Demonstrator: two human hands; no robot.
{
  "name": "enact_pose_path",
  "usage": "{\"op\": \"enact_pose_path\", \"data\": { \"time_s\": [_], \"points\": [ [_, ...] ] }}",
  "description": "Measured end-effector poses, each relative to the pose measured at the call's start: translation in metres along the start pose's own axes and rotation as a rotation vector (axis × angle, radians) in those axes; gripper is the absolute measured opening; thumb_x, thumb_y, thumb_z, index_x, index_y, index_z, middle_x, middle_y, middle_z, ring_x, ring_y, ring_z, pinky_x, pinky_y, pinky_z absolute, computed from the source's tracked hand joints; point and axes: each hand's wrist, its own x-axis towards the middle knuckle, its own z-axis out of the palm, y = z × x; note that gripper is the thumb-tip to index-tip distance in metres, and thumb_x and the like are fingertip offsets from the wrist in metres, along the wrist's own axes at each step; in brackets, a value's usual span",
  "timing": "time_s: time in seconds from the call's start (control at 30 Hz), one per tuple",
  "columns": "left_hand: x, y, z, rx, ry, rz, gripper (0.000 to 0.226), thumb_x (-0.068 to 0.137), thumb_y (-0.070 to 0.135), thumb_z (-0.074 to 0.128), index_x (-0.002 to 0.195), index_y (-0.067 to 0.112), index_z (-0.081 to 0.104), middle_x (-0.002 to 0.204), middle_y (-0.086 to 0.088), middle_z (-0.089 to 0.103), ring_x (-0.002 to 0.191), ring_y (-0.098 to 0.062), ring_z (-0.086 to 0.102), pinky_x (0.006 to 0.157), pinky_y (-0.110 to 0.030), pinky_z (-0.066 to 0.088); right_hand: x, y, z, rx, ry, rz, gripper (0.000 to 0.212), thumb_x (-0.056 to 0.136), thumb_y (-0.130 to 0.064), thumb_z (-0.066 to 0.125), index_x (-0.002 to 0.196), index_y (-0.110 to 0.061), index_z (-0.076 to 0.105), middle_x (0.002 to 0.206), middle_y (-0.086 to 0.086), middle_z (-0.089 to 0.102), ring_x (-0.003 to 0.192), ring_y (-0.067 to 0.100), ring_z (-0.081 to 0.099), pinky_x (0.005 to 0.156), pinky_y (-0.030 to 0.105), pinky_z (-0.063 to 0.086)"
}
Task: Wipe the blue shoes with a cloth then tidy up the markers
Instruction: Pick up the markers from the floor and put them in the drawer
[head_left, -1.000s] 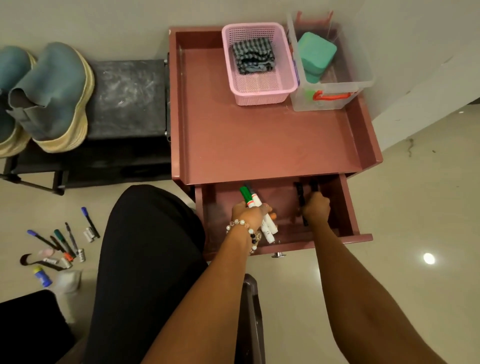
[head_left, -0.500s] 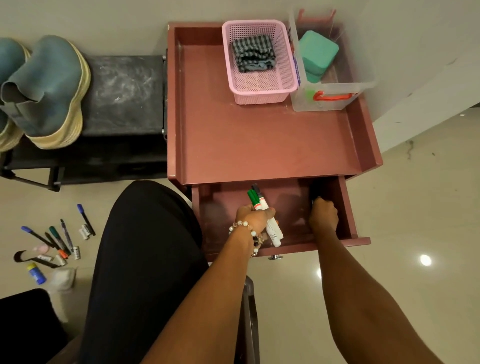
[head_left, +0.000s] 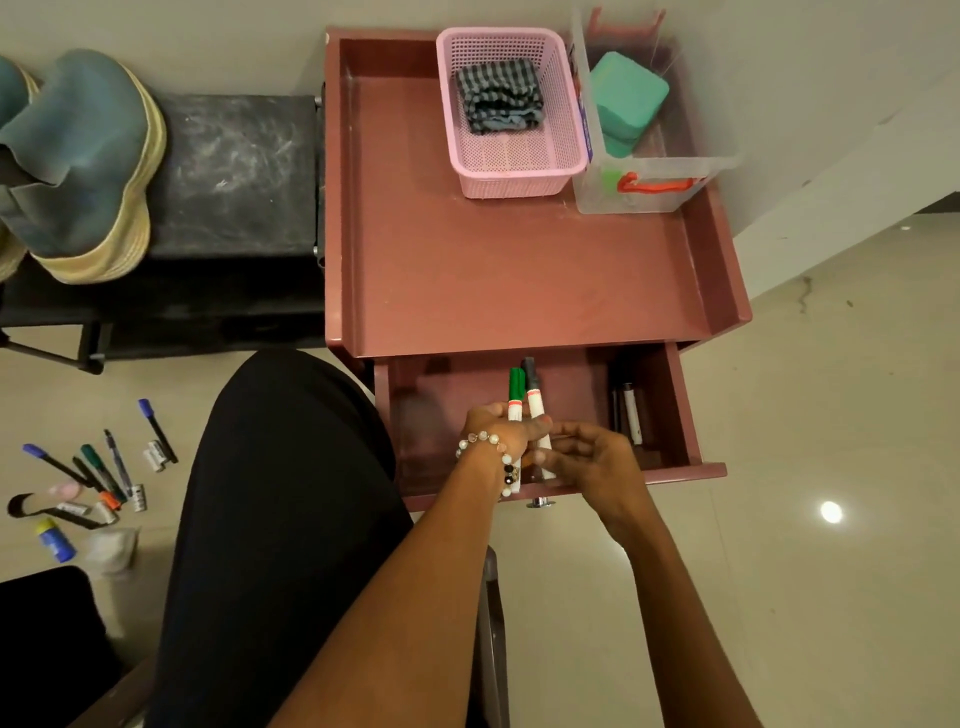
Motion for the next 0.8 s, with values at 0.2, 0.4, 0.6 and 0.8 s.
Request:
{"op": "enact_pose_path", "data": {
  "time_s": [0.2,0.4,0.6,0.8],
  "points": [
    [0.002,0.008,0.001,-0.058,0.092,-0.005,0.017,0.092,0.021,0.062,0.089,0.005,0.063,0.073,0.000,0.066,0.052,-0.010,0.049,0.044,-0.020,0.044,0.041,0.011,-0.025,-0.234,0.346,0.128,0.023,0.070,-0.003,0.080,0.088,-0.007,0.066,0.087,0.013,0.069,0.079,0.026,0.068,0.072,0.035,0.058],
    [0.009,0.010,-0.002,-0.069,0.182,-0.058,0.017,0.088,0.006,0.054,0.100,0.000,0.065,0.076,-0.008,0.059,0.061,-0.017,0.053,0.044,-0.022,0.047,0.086,0.017,-0.037,-0.673,0.455,0.327,0.041,0.078,-0.010,0.076,0.110,0.007,0.056,0.110,0.024,0.062,0.099,0.039,0.062,0.084,0.042,0.052],
    [0.011,0.010,-0.003,-0.124,0.188,-0.014,0.027,0.086,-0.003,0.051,0.108,0.007,0.062,0.092,-0.012,0.059,0.074,-0.020,0.057,0.052,-0.024,0.052,0.094,0.025,-0.029,-0.853,0.519,0.327,0.030,0.093,-0.004,0.054,0.121,0.008,0.054,0.119,0.028,0.056,0.110,0.041,0.057,0.090,0.044,0.049],
    [0.018,0.007,-0.002,-0.098,0.140,-0.021,0.032,0.082,-0.006,0.056,0.109,0.008,0.062,0.078,-0.006,0.058,0.070,-0.022,0.057,0.074,-0.042,0.059,0.096,0.031,-0.038,-0.995,0.498,0.396,0.026,0.093,-0.010,0.054,0.118,-0.001,0.057,0.114,0.020,0.059,0.105,0.038,0.059,0.087,0.047,0.051]
  ]
}}
